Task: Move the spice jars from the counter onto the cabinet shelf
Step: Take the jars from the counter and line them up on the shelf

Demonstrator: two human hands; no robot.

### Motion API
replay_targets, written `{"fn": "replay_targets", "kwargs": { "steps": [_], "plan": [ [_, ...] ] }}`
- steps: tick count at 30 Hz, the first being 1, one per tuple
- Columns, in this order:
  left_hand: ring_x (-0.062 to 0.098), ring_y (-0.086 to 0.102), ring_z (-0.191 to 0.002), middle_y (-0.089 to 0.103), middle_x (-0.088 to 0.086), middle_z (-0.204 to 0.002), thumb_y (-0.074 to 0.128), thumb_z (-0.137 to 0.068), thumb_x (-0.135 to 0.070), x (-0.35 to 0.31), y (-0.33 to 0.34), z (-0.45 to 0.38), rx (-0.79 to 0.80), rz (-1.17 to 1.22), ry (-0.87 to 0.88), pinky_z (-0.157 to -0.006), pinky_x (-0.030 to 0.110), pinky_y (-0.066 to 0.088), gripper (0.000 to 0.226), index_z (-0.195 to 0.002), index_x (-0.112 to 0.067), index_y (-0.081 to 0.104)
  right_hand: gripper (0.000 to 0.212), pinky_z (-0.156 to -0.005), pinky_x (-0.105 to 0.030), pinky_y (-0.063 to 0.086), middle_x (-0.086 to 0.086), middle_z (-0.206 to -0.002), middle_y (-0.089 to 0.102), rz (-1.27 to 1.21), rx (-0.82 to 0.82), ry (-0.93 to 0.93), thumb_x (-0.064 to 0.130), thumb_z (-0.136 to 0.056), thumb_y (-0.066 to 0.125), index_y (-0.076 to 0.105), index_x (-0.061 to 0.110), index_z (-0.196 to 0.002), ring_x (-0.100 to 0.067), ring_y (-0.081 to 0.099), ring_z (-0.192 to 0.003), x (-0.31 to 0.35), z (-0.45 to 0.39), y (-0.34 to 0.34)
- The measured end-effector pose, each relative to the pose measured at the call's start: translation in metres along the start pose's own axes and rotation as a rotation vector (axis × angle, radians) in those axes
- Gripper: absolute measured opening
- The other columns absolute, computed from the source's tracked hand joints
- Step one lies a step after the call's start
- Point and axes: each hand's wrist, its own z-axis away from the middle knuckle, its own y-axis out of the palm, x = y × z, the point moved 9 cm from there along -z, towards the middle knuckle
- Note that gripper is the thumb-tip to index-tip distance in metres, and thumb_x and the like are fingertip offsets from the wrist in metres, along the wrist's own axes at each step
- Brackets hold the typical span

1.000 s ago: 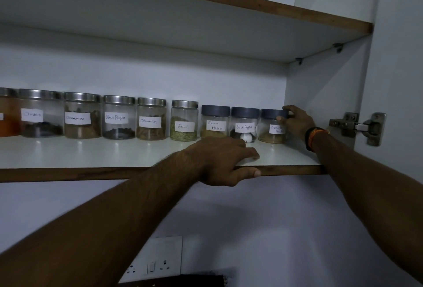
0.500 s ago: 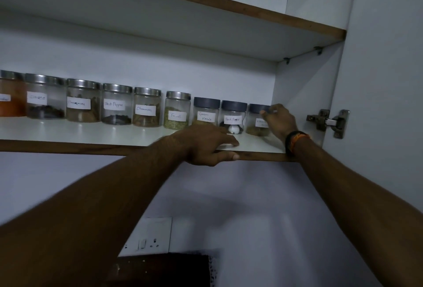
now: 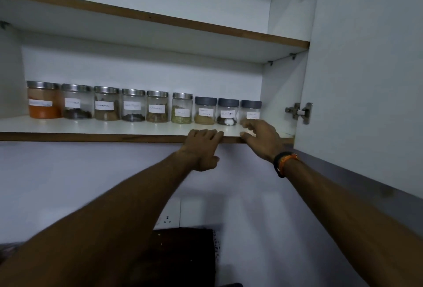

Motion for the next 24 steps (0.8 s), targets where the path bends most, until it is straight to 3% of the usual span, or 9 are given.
{"fn": "replay_targets", "kwargs": {
  "steps": [4, 8, 14, 19, 24],
  "plan": [
    [0.034, 0.010, -0.153, 0.008, 0.012, -0.168, 0.060, -0.093, -0.045, -0.005, -0.011, 0.046, 0.055, 0.034, 0.063, -0.124, 0.049, 0.009, 0.084, -0.160, -0.021, 0.015, 0.032, -0.095, -0.035, 0.053, -0.009, -0.127, 0.063, 0.067, 0.048, -0.082, 0.026, -0.097, 0.064, 0.065, 0.013, -0.126, -0.023, 0.063, -0.111, 0.034, 0.030, 0.002],
    [0.029, 0.020, -0.151, 0.020, 0.007, -0.166, 0.063, -0.093, -0.037, 0.007, -0.032, 0.100, 0.084, 0.128, 0.065, -0.121, 0.046, 0.019, 0.077, -0.158, -0.021, 0.025, 0.028, -0.091, -0.030, 0.049, -0.008, -0.124, 0.067, 0.075, 0.097, -0.172, 0.022, -0.098, 0.063, 0.067, 0.013, -0.124, -0.021, 0.063, -0.112, 0.090, 0.048, 0.012],
    [0.027, 0.038, -0.142, 0.043, 0.005, -0.155, 0.060, -0.094, -0.042, 0.052, -0.082, 0.182, 0.069, -0.024, -0.007, -0.118, 0.046, 0.028, 0.060, -0.149, -0.024, 0.043, 0.022, -0.086, -0.025, 0.042, -0.003, -0.119, 0.069, -0.059, 0.099, -0.342, 0.022, -0.099, 0.061, 0.070, 0.016, -0.118, -0.013, 0.059, -0.104, 0.201, 0.065, 0.027],
    [0.024, 0.056, -0.122, 0.063, 0.001, -0.135, 0.059, -0.093, -0.045, 0.098, -0.124, 0.262, 0.043, -0.072, -0.145, -0.095, 0.042, 0.052, 0.046, -0.135, -0.026, 0.058, 0.019, -0.087, -0.024, 0.050, 0.001, -0.112, 0.074, -0.263, 0.105, -0.456, 0.017, -0.098, 0.063, 0.075, 0.014, -0.113, -0.008, 0.064, -0.097, 0.302, 0.089, 0.042],
    [0.026, 0.056, -0.117, 0.064, 0.000, -0.130, 0.060, -0.091, -0.045, 0.147, -0.165, 0.347, -0.033, -0.149, -0.315, -0.093, 0.041, 0.048, 0.042, -0.128, -0.025, 0.064, 0.021, -0.089, -0.028, 0.055, 0.003, -0.113, 0.074, -0.454, 0.139, -0.556, 0.016, -0.097, 0.064, 0.074, 0.016, -0.115, -0.011, 0.067, -0.100, 0.402, 0.116, 0.060]
  ]
}}
